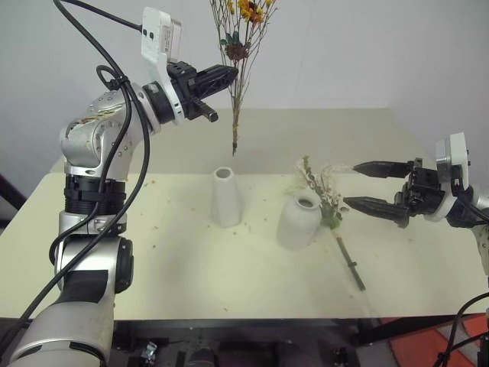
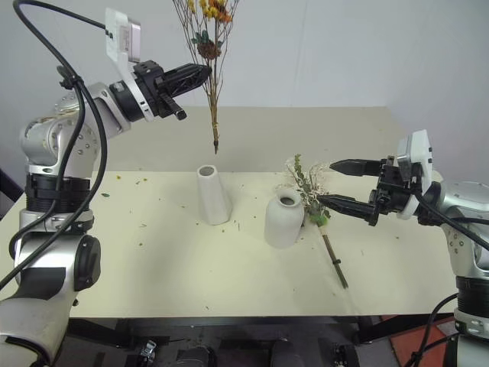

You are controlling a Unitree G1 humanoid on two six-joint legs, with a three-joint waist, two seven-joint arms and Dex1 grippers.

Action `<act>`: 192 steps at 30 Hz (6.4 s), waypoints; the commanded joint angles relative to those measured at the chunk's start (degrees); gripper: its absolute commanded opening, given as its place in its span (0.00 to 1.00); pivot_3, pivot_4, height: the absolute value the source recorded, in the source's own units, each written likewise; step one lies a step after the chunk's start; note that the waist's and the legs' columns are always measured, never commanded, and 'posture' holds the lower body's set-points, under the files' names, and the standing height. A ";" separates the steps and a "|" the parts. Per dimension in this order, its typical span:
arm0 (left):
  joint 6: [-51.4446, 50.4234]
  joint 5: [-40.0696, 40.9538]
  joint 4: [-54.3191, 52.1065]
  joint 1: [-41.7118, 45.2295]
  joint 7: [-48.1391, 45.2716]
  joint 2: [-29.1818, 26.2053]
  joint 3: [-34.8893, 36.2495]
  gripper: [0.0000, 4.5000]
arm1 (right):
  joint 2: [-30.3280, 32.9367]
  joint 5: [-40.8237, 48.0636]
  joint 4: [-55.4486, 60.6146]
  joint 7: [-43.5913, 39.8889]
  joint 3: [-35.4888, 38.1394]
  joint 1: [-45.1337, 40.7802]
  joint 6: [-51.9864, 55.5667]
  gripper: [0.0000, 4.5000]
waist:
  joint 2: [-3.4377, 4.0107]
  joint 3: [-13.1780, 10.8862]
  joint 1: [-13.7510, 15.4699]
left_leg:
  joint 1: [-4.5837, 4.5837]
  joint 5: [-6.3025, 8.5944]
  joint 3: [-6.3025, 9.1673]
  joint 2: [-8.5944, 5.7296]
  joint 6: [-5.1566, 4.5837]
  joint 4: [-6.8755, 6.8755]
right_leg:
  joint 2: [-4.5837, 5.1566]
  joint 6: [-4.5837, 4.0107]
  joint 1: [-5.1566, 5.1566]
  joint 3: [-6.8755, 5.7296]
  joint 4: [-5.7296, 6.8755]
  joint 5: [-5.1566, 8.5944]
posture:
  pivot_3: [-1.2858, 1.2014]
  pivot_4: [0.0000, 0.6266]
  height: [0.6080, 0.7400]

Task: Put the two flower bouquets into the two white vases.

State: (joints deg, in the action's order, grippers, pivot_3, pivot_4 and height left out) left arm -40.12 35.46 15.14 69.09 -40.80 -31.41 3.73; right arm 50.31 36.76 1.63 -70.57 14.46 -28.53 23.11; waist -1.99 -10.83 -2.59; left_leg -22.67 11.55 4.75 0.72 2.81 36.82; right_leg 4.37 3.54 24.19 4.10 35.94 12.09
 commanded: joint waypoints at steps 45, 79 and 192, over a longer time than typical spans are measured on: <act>-9.69 0.34 -21.06 -19.34 6.20 0.18 4.37 0.49 | -0.42 0.35 1.91 0.44 1.56 1.10 -1.32 1.00 | 0.01 -0.01 0.03 | 0.04 0.00 0.00 0.01 0.00 0.03 | 0.00 -0.01 -0.01 0.02 0.07 -0.01 | 0.52 0.24 1.00; -12.67 12.53 -32.27 -22.95 -16.11 -14.51 0.31 0.99 | 7.41 -11.06 -9.09 14.05 -37.28 -30.33 59.78 1.00 | 0.04 -0.03 -0.13 | 0.02 0.04 -0.01 0.07 -0.06 0.04 | -0.05 -0.13 0.05 0.00 0.06 0.06 | 0.52 0.24 1.00; -8.54 8.30 -31.01 -23.64 -26.49 -15.69 -2.03 1.00 | -17.64 1.22 17.27 25.49 -4.30 2.85 11.41 0.84 | 0.36 -0.23 -1.24 | -0.14 0.05 0.02 0.09 -0.12 0.06 | -0.09 -0.08 0.20 0.02 0.15 0.01 | 0.52 0.24 1.00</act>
State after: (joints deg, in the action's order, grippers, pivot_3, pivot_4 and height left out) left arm -48.83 42.88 -14.64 44.98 -67.25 -46.32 -0.14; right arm 31.60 37.20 16.19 -44.95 7.86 -25.66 35.69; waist -1.63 -11.06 -3.83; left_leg -22.80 11.60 4.77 0.80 2.69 36.88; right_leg 4.28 3.45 24.38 4.12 36.09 12.11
